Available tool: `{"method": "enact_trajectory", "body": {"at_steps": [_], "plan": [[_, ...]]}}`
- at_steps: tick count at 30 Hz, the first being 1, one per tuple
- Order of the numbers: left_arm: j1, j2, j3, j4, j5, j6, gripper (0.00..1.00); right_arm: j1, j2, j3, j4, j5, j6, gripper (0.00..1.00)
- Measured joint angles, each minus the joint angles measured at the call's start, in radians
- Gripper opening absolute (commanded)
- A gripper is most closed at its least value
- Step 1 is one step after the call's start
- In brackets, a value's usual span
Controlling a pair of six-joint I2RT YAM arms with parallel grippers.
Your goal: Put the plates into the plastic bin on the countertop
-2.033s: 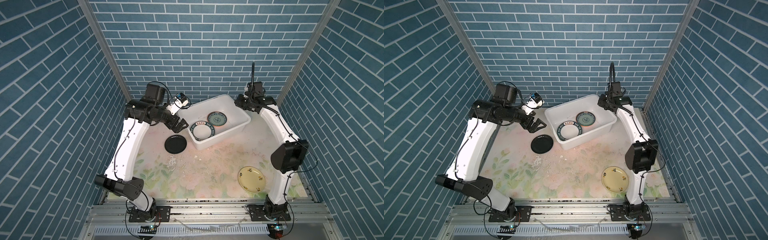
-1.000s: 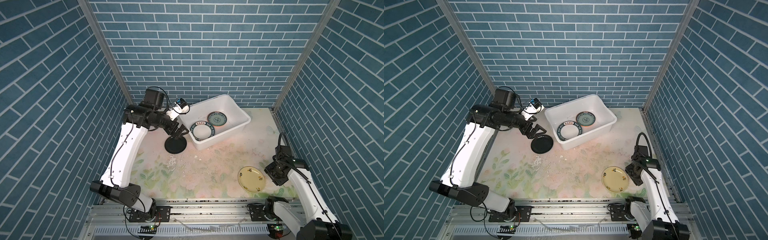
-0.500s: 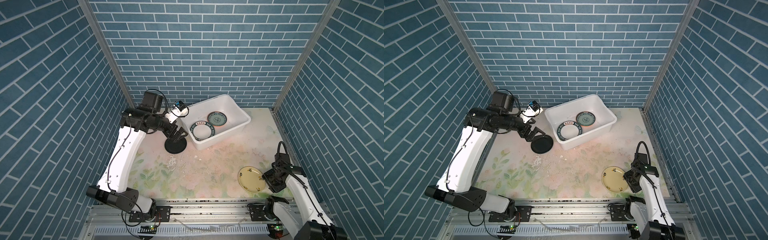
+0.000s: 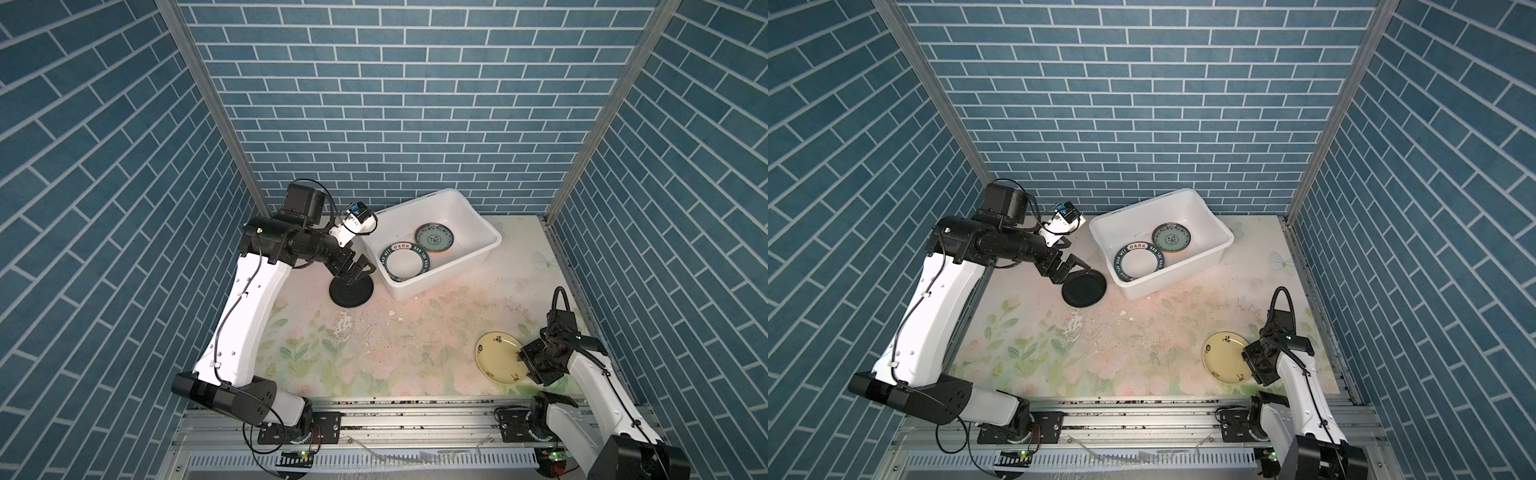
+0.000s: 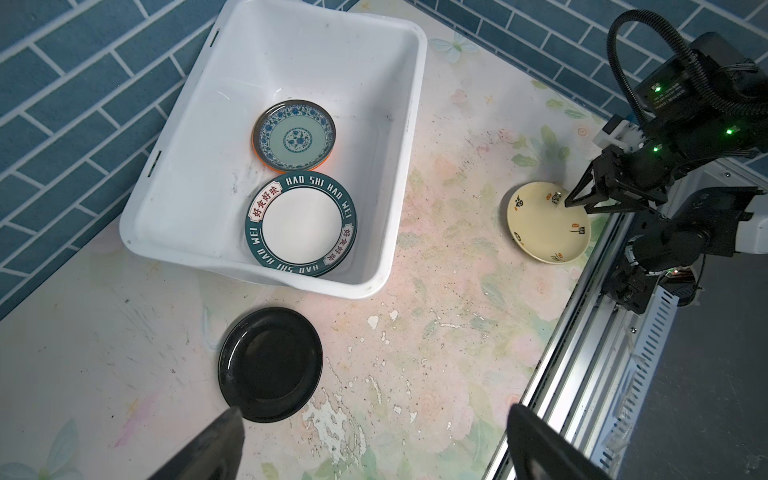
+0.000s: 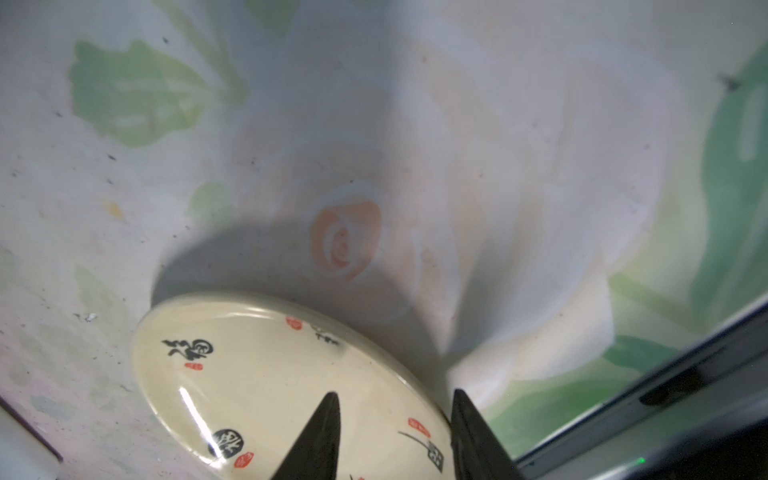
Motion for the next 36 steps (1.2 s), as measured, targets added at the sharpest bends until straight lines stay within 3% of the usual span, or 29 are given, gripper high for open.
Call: {"method": "enact_trajectory", "body": {"at_steps": [16, 27, 36], "plan": [[0.0, -0.003, 0.0, 0.0, -0.006, 0.0, 1.0, 0.011, 0.157, 0.026, 0.139, -0.094, -0.002, 0.32], [0.0, -0.003, 0.002, 0.0, -0.016, 0.0, 0.99, 0.153, 0.332, 0.183, 0.212, -0.107, -0.038, 0.3], [0.0, 0.014, 0.029, 0.0, -0.019, 0.0, 1.0, 0.187, 0.346, 0.206, 0.219, -0.091, -0.091, 0.33]]}}
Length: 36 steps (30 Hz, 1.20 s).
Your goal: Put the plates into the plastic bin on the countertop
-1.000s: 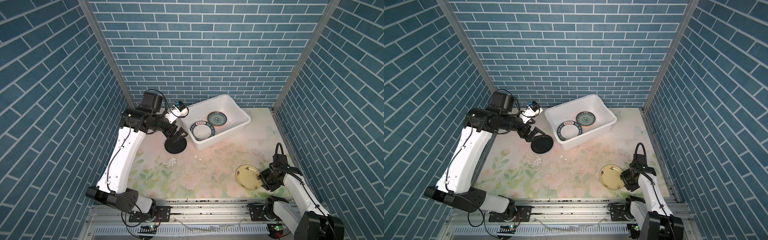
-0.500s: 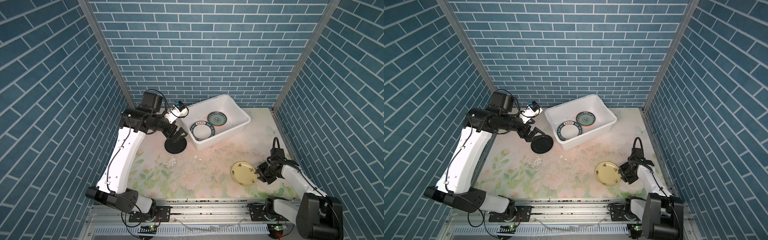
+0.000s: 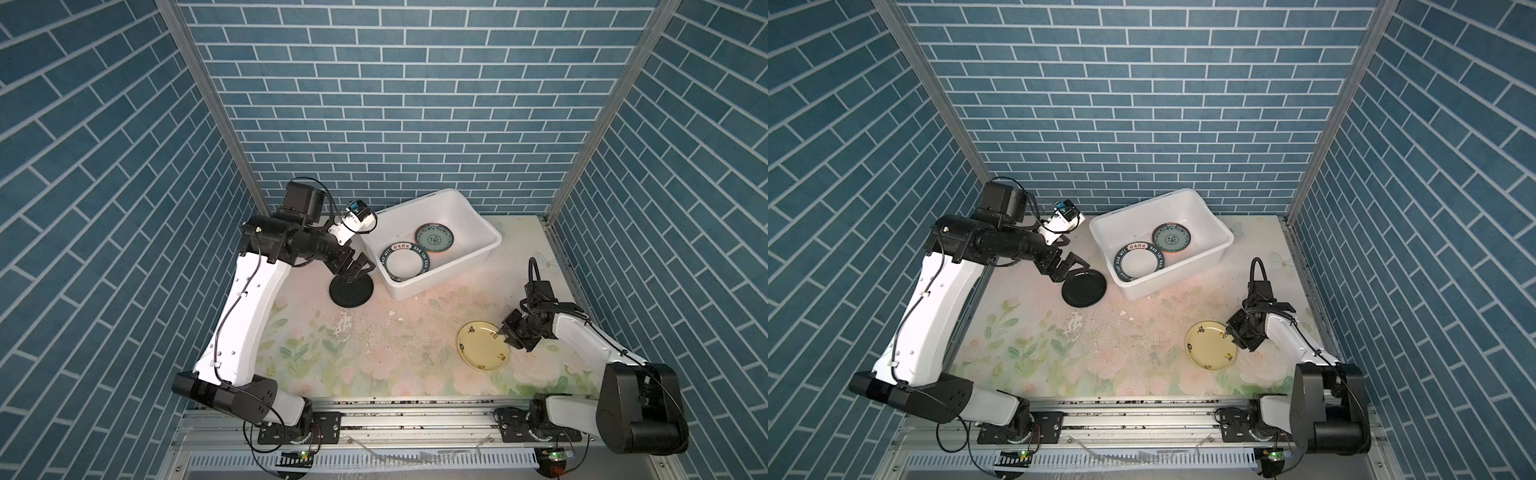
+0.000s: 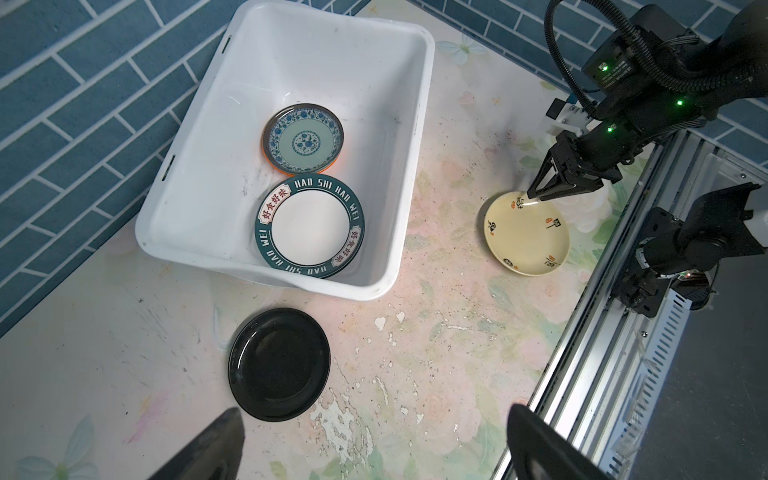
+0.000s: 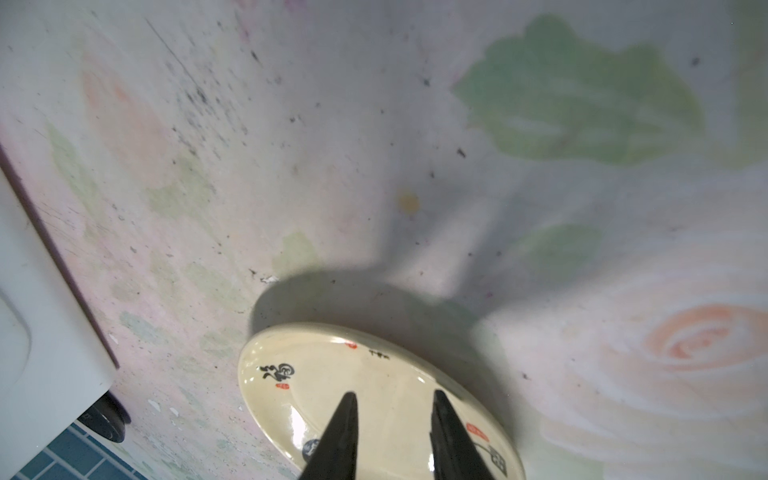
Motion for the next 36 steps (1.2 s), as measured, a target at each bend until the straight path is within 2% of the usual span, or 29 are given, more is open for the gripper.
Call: {"method": "enact_trajectory", "body": {"at_steps": [10, 25, 36], "plan": [[0.0, 0.034, 0.031, 0.0, 0.001, 0.012, 0.99, 0.0, -0.079, 0.068, -0.002, 0.05, -0.096, 0.42], [0.0, 0.077, 0.05, 0.0, 0.022, 0.035, 1.0, -0.004, -0.18, -0.062, -0.047, 0.1, -0.104, 0.41], [0.0, 0.077, 0.05, 0.0, 0.022, 0.037, 1.0, -0.01, -0.166, -0.083, -0.102, 0.098, -0.157, 0.39]]}}
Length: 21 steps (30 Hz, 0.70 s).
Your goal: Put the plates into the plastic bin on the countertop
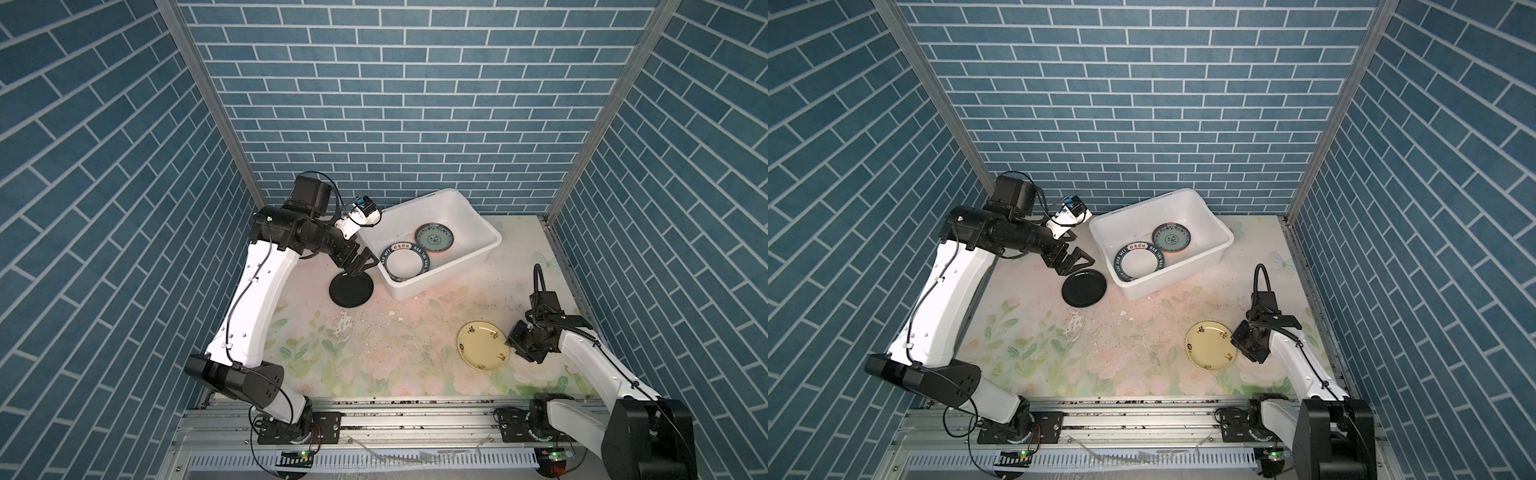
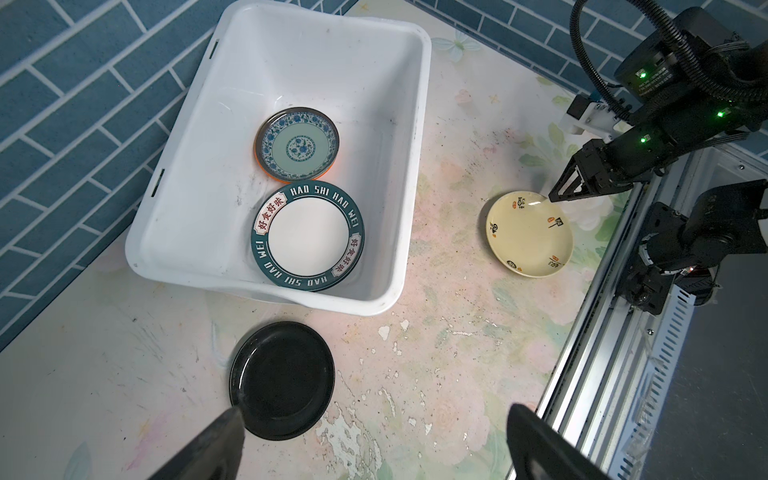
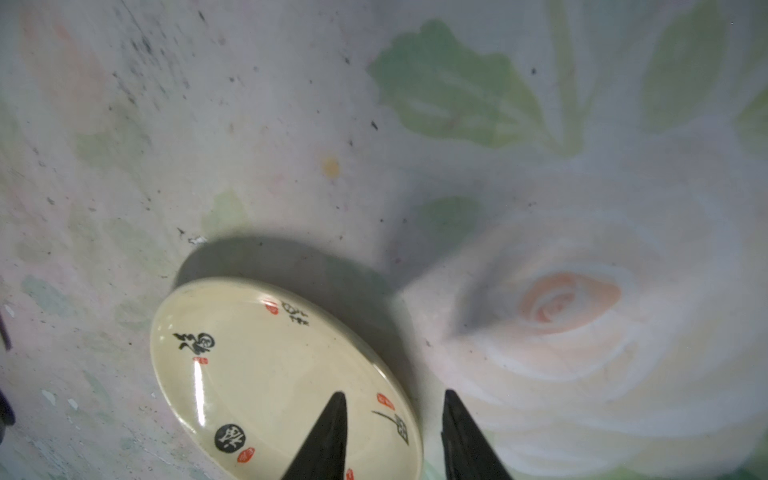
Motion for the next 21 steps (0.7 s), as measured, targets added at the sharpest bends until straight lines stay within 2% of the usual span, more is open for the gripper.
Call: {"method": "enact_trajectory", "body": {"at_steps": [21], "plan": [[0.0, -0.019, -0.027, 0.008, -0.003, 0.0, 1.0, 0.0, 0.059, -0.008, 0.026, -0.104, -0.026, 0.35]]}}
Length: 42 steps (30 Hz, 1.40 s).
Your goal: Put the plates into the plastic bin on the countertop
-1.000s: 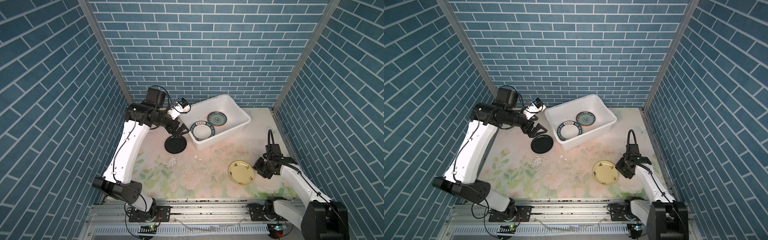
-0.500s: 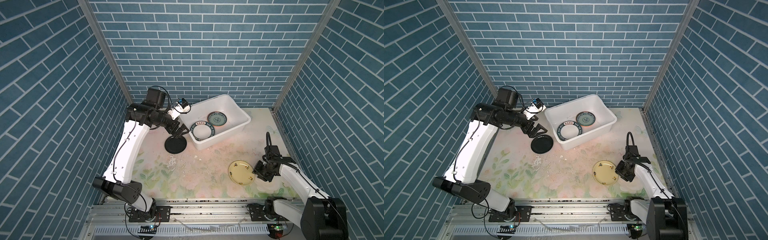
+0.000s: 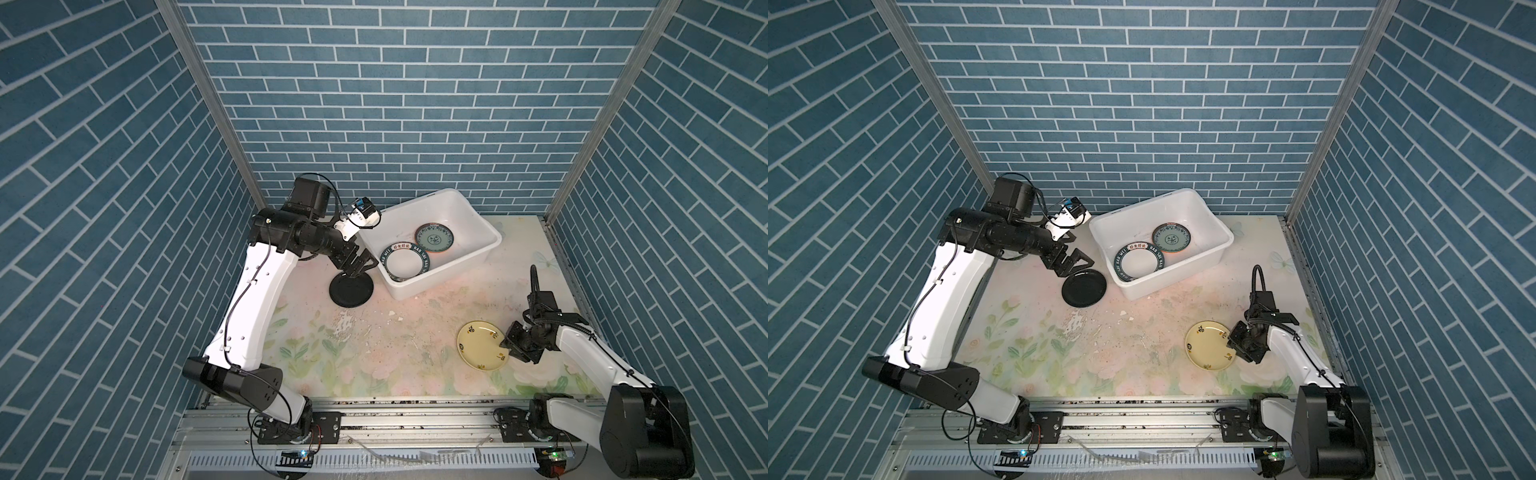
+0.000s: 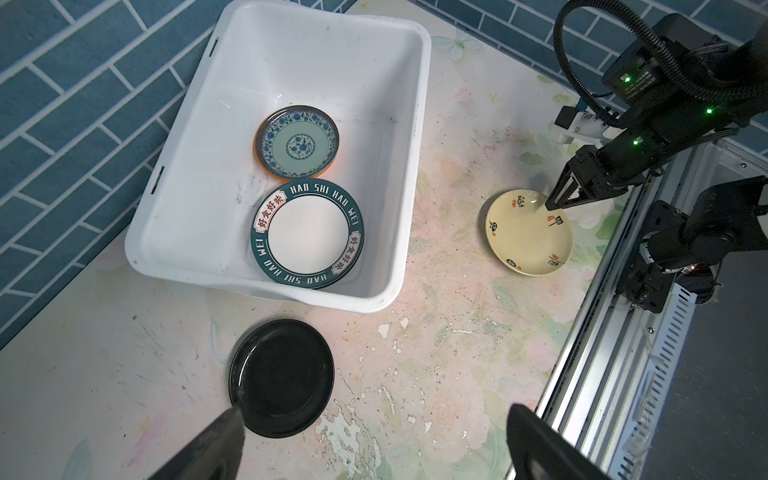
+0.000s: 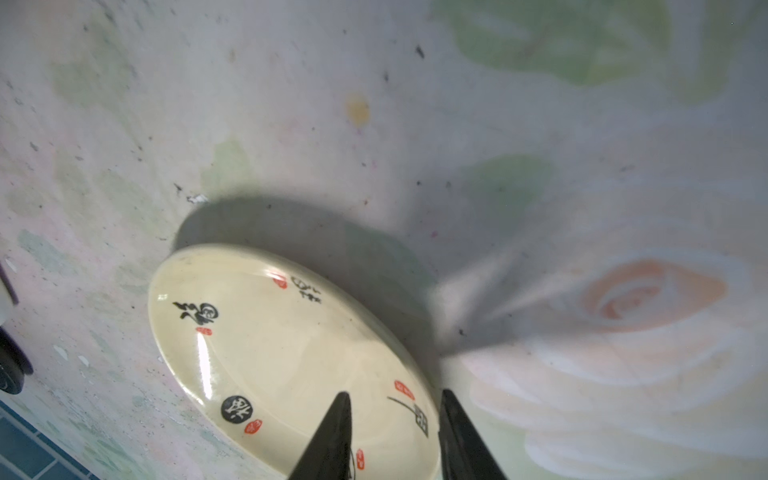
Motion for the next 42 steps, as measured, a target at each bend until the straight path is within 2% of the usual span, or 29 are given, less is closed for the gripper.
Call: {"method": "enact_trajectory", "body": {"at_steps": [8, 13, 32, 42], "plan": [[0.0, -0.015, -0.024, 0.008, 0.0, 0.0, 1.0, 0.0, 0.027, 0.0, 0.005, -0.019, -0.002, 0.34], [0.0, -0.019, -0.031, 0.009, 0.0, -0.001, 1.0, 0.001, 0.054, -0.001, 0.031, -0.052, -0.015, 0.29], [0.0, -0.019, -0.031, 0.011, 0.001, -0.004, 0.99, 0.07, 0.191, 0.007, 0.167, -0.17, -0.032, 0.21], [0.0, -0.018, -0.031, 0.011, 0.001, -0.005, 1.0, 0.103, 0.226, 0.025, 0.216, -0.173, -0.045, 0.19]]}}
